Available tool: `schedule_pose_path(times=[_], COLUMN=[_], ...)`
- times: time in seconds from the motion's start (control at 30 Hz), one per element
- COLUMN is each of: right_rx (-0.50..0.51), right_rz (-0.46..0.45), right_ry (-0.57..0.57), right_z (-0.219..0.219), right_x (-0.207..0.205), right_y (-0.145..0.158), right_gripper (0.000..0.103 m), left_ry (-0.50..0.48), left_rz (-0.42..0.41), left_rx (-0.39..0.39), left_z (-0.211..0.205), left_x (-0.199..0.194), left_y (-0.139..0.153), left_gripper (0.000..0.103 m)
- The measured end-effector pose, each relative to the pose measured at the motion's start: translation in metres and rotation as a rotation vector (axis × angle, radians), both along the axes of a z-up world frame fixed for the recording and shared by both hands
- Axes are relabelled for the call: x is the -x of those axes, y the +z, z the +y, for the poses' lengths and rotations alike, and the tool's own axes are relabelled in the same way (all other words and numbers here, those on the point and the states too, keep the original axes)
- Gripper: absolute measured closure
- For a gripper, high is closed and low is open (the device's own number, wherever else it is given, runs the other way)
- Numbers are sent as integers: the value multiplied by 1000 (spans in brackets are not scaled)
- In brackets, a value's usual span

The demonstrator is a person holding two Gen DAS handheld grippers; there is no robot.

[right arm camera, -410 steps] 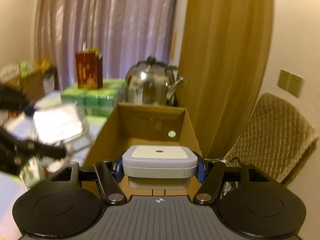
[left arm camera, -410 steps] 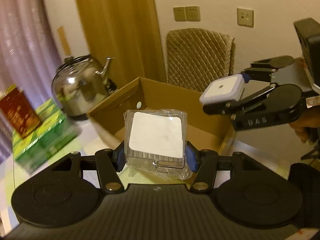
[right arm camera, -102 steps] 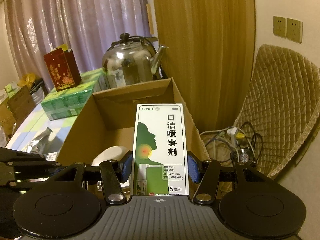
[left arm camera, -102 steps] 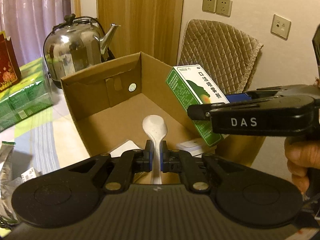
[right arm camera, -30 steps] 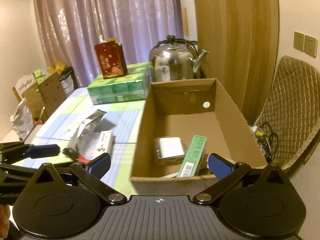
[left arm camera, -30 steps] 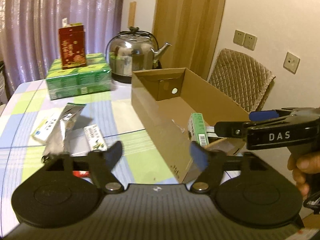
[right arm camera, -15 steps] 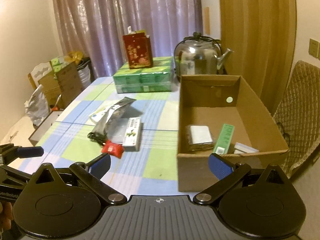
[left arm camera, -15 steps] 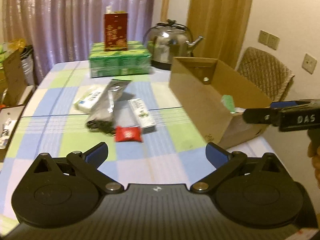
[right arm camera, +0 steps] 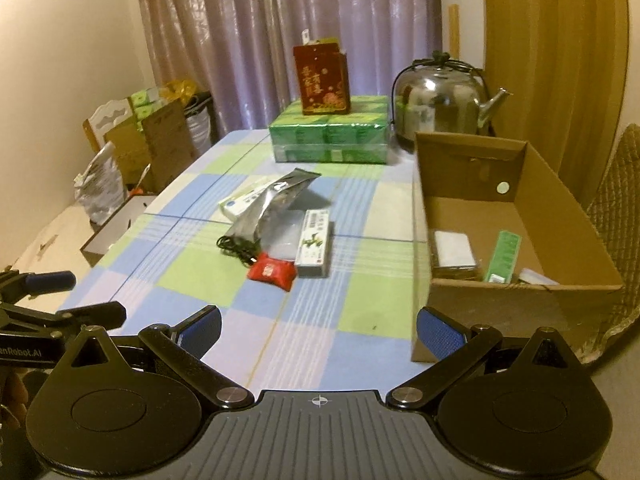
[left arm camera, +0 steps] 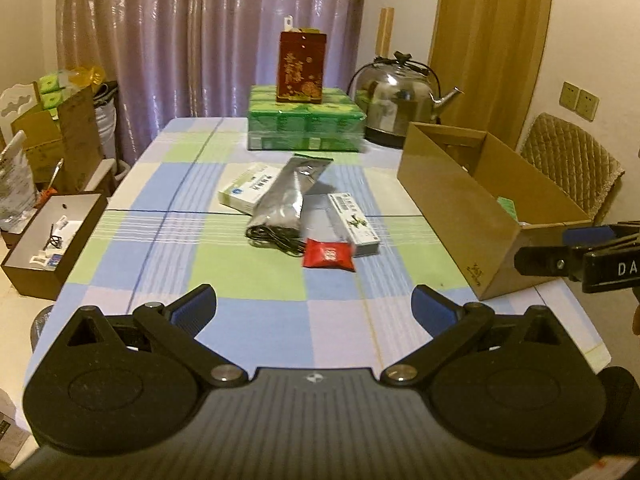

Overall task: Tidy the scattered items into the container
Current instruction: 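Withdraw both open tools from the cardboard box back over the table items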

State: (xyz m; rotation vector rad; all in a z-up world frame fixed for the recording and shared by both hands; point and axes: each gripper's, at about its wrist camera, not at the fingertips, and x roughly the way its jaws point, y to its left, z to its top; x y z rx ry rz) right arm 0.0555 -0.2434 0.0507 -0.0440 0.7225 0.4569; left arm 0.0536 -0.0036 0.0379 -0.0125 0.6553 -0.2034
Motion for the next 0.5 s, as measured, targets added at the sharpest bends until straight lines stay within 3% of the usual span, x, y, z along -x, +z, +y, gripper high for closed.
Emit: schedule_pose_path(times=[0.5], right_rx=[-6], right_rz=[50], right_ry=[29], right_z=[17], right_x=[-10], right_y=[-21], right_gripper=[2], left_ry=[22], left_rz=[66], left_rx=[-23], left_z=[16], left_x=[-13], left_y=[-17], left_gripper=[1])
